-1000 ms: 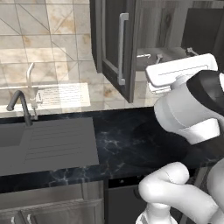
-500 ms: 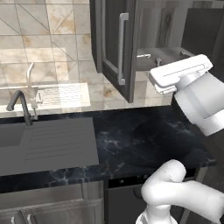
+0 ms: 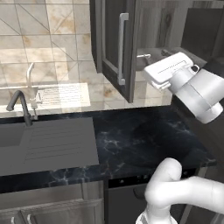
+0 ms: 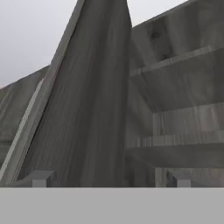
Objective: Open the cabinet and move the ladle to the pot. Then close the cabinet.
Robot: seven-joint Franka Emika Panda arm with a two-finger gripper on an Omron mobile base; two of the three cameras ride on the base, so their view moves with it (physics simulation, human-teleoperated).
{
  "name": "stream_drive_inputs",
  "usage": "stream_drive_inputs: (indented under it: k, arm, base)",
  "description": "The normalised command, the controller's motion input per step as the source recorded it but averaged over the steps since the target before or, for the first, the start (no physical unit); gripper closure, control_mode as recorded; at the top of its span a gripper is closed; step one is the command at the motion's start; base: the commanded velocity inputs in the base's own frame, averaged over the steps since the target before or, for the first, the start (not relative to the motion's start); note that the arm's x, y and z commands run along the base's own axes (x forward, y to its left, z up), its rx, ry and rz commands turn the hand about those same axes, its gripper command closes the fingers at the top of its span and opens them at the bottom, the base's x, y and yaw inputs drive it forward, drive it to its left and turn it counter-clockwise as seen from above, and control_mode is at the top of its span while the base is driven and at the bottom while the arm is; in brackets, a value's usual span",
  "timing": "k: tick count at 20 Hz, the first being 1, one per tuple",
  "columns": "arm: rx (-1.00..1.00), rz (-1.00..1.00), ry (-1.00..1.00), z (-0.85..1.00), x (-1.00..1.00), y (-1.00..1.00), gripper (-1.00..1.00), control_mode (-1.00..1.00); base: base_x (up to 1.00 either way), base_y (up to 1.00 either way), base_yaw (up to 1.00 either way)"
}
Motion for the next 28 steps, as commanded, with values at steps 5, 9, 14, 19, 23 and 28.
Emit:
stream_drive_inputs:
  k: [5,9,14,19,23,28]
  arm:
    - [0.06,0.27,-0.03,-0.14,0.48,0.43,-1.00,-1.00]
    - [0.03,0.22,-0.03,-0.29,0.32,0.83,-1.00,-1.00]
    - [0.04,0.21,-0.03,-0.32,0.24,0.74,-1.00,-1.00]
    - [0.04,0.19,-0.05,-0.43,0.03,0.56,-1.00,-1.00]
    - [0.00,0.12,-0.10,-0.63,0.03,1.00,-1.00,-1.00]
    - [-0.01,0.06,-0.15,-0.54,0.00,1.00,-1.00,-1.00]
  base:
    - [0.00,0.00,0.00]
    - [0.00,0.00,0.00]
    - [0.00,0.00,0.00]
    - [0.00,0.00,0.00]
    - [0.00,0.00,0.00]
    - [0.00,0.00,0.00]
